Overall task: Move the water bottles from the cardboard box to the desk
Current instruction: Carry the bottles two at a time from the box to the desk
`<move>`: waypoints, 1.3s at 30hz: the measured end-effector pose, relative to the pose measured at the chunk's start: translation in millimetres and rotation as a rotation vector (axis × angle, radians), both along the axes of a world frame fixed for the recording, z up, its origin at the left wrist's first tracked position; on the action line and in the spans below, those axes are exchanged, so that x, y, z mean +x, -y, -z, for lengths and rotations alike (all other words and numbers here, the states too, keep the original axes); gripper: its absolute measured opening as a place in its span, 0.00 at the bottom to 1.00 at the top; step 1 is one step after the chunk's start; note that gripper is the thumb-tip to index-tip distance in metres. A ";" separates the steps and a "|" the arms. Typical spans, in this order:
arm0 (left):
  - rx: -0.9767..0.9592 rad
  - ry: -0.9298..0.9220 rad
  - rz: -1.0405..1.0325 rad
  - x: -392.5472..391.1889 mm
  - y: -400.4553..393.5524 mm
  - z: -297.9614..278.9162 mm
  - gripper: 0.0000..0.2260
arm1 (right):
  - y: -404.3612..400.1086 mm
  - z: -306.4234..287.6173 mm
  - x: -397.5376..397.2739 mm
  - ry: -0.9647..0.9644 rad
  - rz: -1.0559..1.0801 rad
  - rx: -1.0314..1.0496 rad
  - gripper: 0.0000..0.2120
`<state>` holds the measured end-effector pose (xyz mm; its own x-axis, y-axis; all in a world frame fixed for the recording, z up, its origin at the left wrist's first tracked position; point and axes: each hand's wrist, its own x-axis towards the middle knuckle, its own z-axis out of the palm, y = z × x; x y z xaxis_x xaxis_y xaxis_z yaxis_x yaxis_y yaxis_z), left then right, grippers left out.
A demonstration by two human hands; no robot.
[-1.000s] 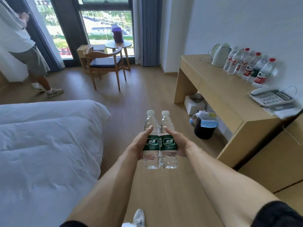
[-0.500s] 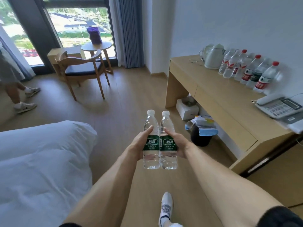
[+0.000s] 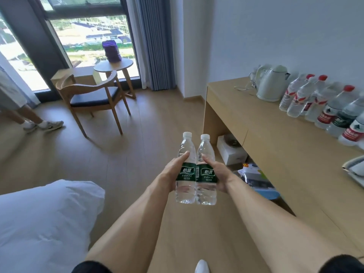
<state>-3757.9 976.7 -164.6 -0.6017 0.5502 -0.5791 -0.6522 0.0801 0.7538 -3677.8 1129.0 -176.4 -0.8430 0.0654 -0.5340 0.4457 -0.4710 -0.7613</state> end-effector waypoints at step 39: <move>-0.114 -0.150 1.086 -214.5 -524.2 -18.5 0.32 | -393.0 -4.8 -117.0 0.139 1.098 0.098 0.25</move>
